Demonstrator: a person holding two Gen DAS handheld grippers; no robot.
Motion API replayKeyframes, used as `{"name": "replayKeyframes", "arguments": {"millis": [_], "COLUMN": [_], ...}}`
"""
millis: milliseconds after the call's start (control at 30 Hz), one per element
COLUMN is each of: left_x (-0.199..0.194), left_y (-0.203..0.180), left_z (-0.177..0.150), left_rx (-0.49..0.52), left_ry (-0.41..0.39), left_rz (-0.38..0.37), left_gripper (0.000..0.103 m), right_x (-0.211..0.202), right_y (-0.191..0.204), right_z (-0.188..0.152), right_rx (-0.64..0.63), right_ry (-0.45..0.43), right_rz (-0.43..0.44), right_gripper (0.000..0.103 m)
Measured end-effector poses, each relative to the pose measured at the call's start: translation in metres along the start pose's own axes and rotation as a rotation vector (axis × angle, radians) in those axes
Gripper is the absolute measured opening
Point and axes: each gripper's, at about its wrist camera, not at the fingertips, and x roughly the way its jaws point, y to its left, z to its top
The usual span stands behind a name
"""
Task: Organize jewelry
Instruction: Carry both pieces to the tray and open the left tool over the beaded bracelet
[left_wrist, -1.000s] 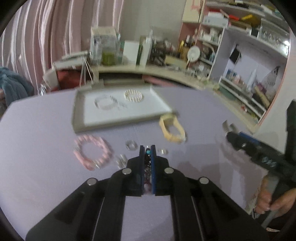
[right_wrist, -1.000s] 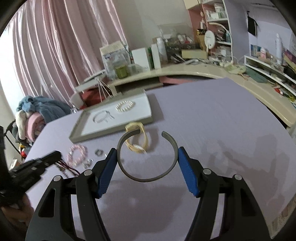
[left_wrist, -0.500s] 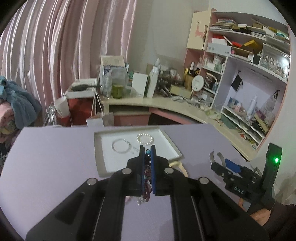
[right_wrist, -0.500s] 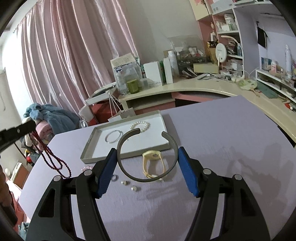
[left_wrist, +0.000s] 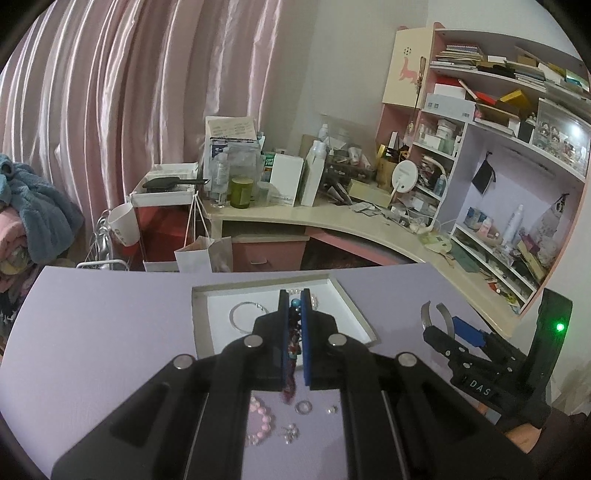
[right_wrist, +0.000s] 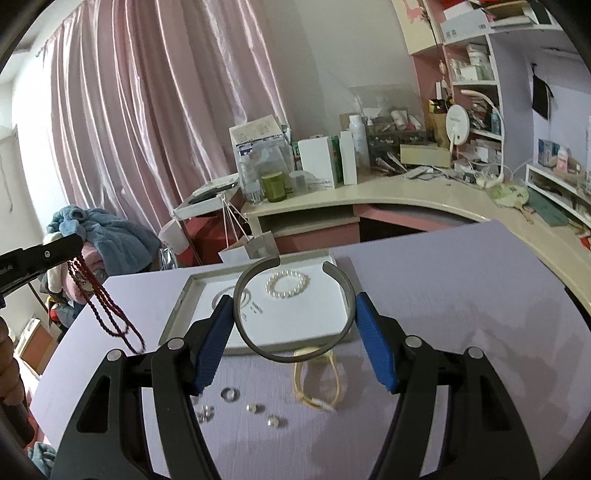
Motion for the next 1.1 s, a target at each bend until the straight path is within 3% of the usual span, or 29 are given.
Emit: {"name": "replayKeyframes", "arguments": {"millis": [467, 733, 1100], "left_x": [0.078, 0.136, 0.184], "left_y": [0.024, 0.048, 0.073], "left_z": [0.025, 0.021, 0.007], "left_rx": [-0.007, -0.036, -0.069], "left_ry": [0.05, 0.126, 0.2], "left_rz": [0.013, 0.037, 0.057], "left_gripper": [0.006, 0.006, 0.007], "right_x": [0.06, 0.099, 0.133], "right_y": [0.002, 0.0, 0.001], "right_z": [0.032, 0.037, 0.037], "right_rx": [-0.035, -0.039, -0.04], "right_ry": [0.02, 0.063, 0.109], "right_rz": [0.019, 0.024, 0.025], "right_gripper": [0.068, 0.068, 0.068]}}
